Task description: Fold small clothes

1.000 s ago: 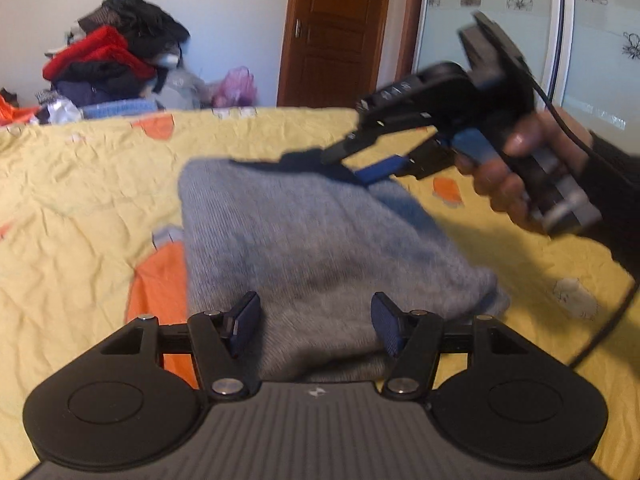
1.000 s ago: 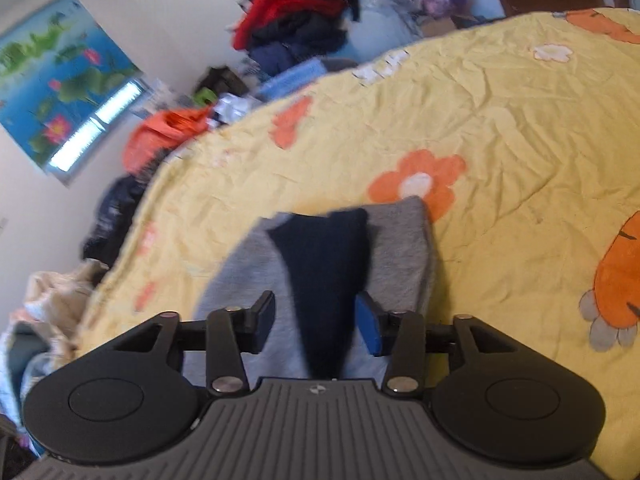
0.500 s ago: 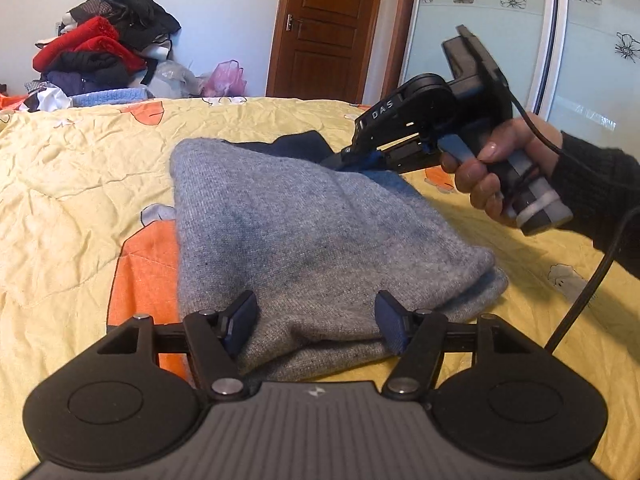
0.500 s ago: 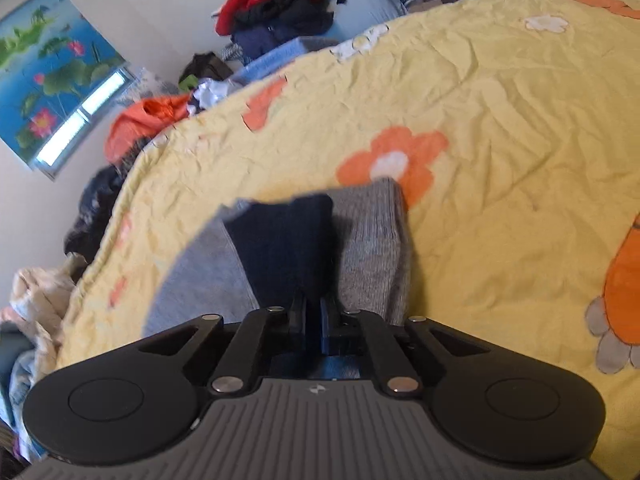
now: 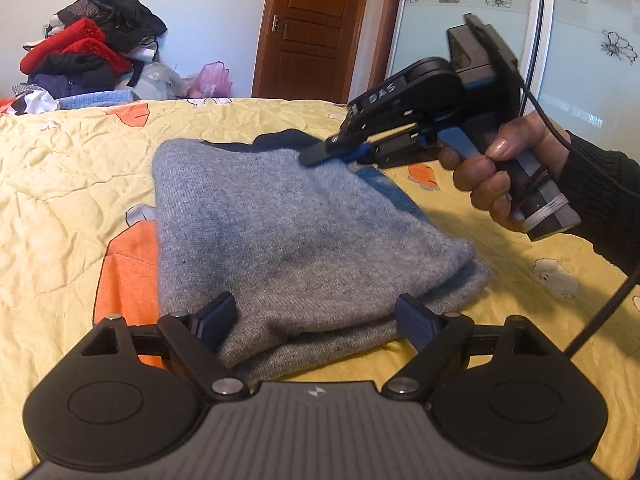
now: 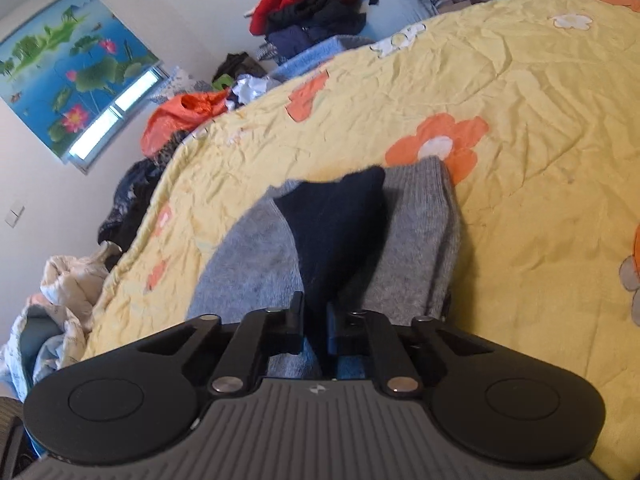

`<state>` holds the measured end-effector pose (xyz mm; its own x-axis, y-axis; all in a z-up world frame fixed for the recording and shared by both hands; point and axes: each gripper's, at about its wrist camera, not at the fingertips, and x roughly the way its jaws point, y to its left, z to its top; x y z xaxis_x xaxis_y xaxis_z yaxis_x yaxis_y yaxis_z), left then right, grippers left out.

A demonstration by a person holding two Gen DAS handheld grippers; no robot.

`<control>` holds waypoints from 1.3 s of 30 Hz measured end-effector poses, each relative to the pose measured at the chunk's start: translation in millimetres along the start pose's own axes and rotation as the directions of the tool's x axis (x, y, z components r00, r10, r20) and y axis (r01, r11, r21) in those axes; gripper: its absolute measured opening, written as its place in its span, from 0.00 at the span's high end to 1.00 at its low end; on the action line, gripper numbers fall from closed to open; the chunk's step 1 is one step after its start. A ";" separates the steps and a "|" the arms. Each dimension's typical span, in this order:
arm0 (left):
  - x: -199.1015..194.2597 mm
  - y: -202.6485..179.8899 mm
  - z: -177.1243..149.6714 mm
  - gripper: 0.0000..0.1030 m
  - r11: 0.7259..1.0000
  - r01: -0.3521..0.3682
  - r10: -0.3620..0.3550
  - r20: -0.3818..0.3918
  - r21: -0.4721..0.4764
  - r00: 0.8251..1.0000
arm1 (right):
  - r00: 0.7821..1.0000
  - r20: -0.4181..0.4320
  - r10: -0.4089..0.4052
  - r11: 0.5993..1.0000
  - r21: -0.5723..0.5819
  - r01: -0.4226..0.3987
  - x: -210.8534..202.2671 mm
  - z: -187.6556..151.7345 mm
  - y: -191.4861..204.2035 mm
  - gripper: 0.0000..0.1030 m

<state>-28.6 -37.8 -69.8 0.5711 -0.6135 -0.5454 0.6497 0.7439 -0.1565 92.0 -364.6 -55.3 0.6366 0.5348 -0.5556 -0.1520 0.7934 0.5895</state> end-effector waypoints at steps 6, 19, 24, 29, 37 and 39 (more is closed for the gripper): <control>-5.0 7.9 -2.6 0.13 0.999 0.038 -0.037 0.025 -0.035 0.999 | 0.998 -0.012 -0.061 0.998 -0.033 0.061 1.5 -7.3 -10.6 0.87; -7.0 8.0 45.3 0.12 1.000 -0.011 0.011 0.119 -0.001 0.993 | 0.991 0.090 0.103 0.994 0.010 -0.104 -37.4 -28.3 38.9 0.49; 30.7 4.3 22.6 0.12 1.000 0.020 -0.019 -0.051 0.009 0.999 | 0.998 0.017 -0.062 0.993 0.097 0.060 -7.8 -38.1 12.6 0.76; 17.3 -0.9 27.2 0.12 0.999 -0.038 0.039 -0.043 0.009 0.998 | 0.994 0.032 -0.107 0.990 0.098 0.104 -16.1 -49.8 13.1 0.84; -6.5 11.3 25.7 0.12 0.991 -0.135 0.134 -0.048 -0.007 0.990 | 0.996 0.089 -0.022 1.000 0.013 0.021 -61.0 -84.1 46.7 0.45; 1.1 15.4 20.6 0.12 0.988 -0.153 0.149 -0.103 -0.024 0.983 | 0.997 0.038 -0.074 0.996 0.048 0.072 -44.7 -94.1 26.3 0.68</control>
<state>-7.7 -32.5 -55.9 0.6070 -0.4649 -0.6445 0.5428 0.8349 -0.0910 -11.5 -340.3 -70.1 0.6744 0.4630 -0.5752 -0.0691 0.8152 0.5751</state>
